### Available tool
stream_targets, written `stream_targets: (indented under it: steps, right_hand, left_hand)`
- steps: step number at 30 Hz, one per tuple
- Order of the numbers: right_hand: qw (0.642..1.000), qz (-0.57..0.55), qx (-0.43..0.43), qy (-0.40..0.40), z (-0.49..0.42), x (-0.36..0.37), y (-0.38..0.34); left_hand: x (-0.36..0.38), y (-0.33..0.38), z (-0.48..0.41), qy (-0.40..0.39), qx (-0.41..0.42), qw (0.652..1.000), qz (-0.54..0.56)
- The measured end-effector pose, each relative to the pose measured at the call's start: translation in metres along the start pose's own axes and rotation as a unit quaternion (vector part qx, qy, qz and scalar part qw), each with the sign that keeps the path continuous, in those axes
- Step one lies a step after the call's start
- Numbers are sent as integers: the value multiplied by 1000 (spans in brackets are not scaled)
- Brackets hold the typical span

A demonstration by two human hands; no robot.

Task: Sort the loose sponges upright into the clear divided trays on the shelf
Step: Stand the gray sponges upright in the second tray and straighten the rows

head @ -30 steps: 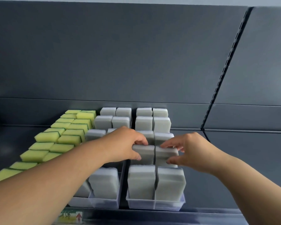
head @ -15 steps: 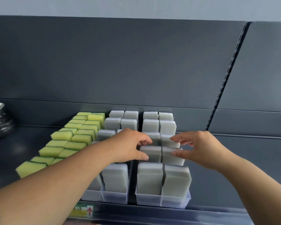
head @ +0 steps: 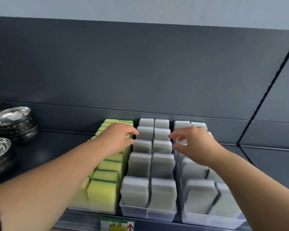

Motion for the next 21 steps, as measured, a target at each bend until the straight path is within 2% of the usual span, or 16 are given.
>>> stream_targets:
  steps: [5,8,11,16,18,21]
  right_hand:
    - [992,86,36,-87,-33,31,-6]
    - [981,138,46,-126,-42,41,-5]
    - [978,154,52,-130,-45,45,-4]
    - [984,118,86,-106,-38,37,-4]
    - [989,94,100,-55,-32,22,-14]
    - [996,46,75,25,-23,11,-52]
  left_hand:
    - [29,7,-21,-86,56,993,-50]
    - [39,15,-29,-101,86,989,-59]
    - [42,16,-34,-102,100,988,-52]
    - [36,14,-31,-104,117,987,-34]
    - [17,8,-24,-77,124,989,-13]
    - [-23,-23,-6,-22,104,993,55]
Point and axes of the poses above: each hand's wrist, its own z-axis away from the middle knuckle, its own x-axis out of the palm, y = z × x, the point moved 10 cm from there along -z, towards the middle knuckle, and after that the axes turned 8 degrees about -x, right-handed, at the moved point
